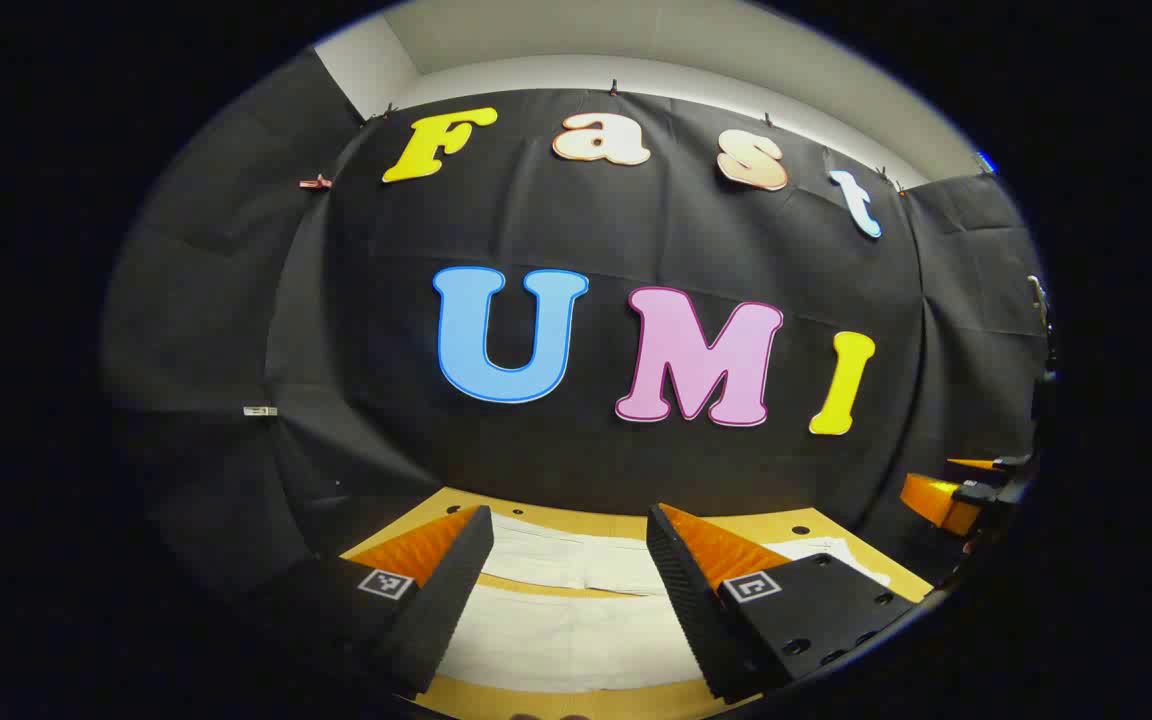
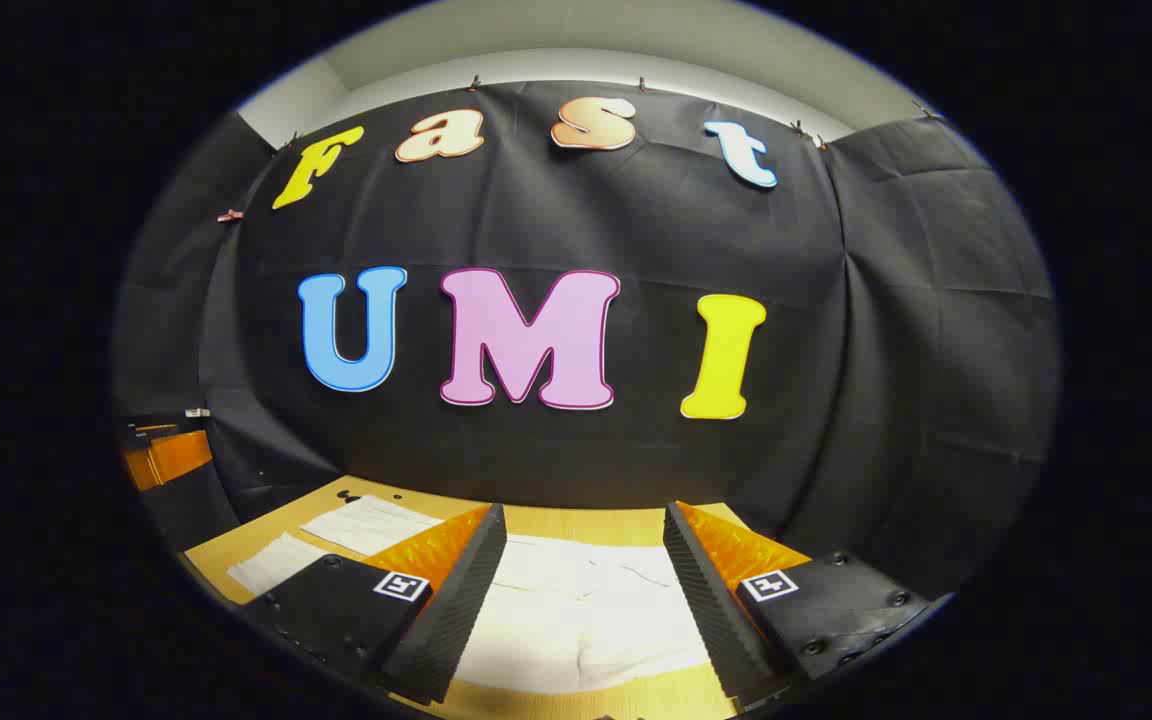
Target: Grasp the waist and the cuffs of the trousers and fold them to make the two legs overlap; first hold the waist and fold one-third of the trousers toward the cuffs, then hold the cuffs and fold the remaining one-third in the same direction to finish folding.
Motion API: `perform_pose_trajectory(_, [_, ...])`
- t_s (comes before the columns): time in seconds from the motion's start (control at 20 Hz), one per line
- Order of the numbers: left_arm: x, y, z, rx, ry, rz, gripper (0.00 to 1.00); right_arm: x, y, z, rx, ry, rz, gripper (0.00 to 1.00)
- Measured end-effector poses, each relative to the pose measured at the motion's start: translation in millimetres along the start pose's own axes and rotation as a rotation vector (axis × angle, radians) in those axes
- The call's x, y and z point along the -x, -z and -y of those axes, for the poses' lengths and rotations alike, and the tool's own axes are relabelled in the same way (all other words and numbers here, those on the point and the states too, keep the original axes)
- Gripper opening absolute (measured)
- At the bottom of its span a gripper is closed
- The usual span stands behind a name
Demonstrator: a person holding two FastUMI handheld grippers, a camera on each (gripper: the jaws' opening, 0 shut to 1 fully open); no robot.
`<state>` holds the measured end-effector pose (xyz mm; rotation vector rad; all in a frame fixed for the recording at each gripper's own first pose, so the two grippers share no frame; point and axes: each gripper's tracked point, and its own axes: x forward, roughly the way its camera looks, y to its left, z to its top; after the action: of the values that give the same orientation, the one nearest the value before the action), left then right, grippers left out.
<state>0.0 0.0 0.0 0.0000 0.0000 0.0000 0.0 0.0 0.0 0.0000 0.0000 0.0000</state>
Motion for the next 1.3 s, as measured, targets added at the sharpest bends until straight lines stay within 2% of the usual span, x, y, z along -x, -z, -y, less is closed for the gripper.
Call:
perform_pose_trajectory(0.05, [-11.7, 2.5, 3.3, -0.001, -0.006, -0.009, 0.96, -8.2, 3.5, 1.5, -0.005, -0.015, 0.001, 0.97])
perform_pose_trajectory(0.2, [-35.3, -5.1, 9.6, -0.036, -0.009, 0.002, 0.96, -29.0, 16.9, 13.4, -0.010, 0.005, -0.029, 0.97])
perform_pose_trajectory(0.35, [-48.0, 1.4, 14.3, -0.075, 0.017, -0.015, 0.96, -40.3, 24.8, 16.6, -0.053, 0.032, -0.068, 0.97])
perform_pose_trajectory(0.5, [-53.8, 5.7, 20.2, -0.077, 0.055, -0.027, 0.97, -48.3, 22.4, 20.6, -0.053, 0.060, -0.058, 0.97])
perform_pose_trajectory(1.0, [-60.8, 14.4, 12.5, -0.109, 0.089, -0.039, 0.96, -54.4, 32.9, 4.1, -0.032, 0.012, -0.082, 0.98])
perform_pose_trajectory(1.3, [-66.6, 18.5, 1.7, -0.145, 0.088, -0.046, 0.96, -60.8, 40.5, 24.6, 0.032, 0.018, -0.095, 0.97])
